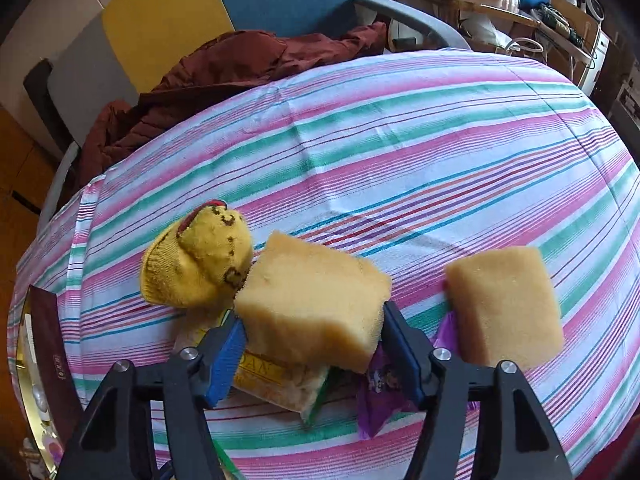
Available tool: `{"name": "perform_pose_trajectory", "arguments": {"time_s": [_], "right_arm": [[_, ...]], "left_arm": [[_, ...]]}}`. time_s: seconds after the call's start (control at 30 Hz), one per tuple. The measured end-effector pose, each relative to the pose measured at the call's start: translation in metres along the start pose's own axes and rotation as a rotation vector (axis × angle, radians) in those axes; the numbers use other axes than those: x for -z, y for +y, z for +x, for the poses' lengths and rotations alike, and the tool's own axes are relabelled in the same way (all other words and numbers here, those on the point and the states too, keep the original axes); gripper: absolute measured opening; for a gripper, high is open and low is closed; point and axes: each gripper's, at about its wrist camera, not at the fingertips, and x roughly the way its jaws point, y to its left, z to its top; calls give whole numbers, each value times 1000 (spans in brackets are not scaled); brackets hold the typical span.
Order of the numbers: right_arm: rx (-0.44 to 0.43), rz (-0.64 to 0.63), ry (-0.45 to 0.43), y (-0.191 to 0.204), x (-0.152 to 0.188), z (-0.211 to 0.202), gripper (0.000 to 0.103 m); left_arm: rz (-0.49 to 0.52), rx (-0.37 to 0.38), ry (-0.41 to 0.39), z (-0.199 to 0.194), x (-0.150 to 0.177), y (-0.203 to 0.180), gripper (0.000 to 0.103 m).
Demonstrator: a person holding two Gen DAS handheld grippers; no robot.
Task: Organize objects
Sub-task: 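Grasp the WEIDAN cracker packet with the left gripper while the right grasps a yellow sponge, then carry the cracker packet and yellow sponge into the gold tray and open both grippers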
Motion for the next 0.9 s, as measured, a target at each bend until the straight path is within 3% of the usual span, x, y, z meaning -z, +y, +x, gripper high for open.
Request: {"name": "perform_pose_trajectory", "arguments": {"time_s": [0.43,0.57,0.7,0.9], "right_arm": [[-27,53,-290,-16,-14,-62,64],[-104,-11,-267,-1,-14,-61,64],[-127,-113,-289,22,-6,-67,64],[-153,-242,-220,54,11,-58,64]], "left_arm": [[-54,-6,26,-14,2,6,48],[-88,-48,46,-25,5,10,48],[-102,-66,18,-47,6,13,48],[-135,-94,-31,-87,9,25,48]]}}
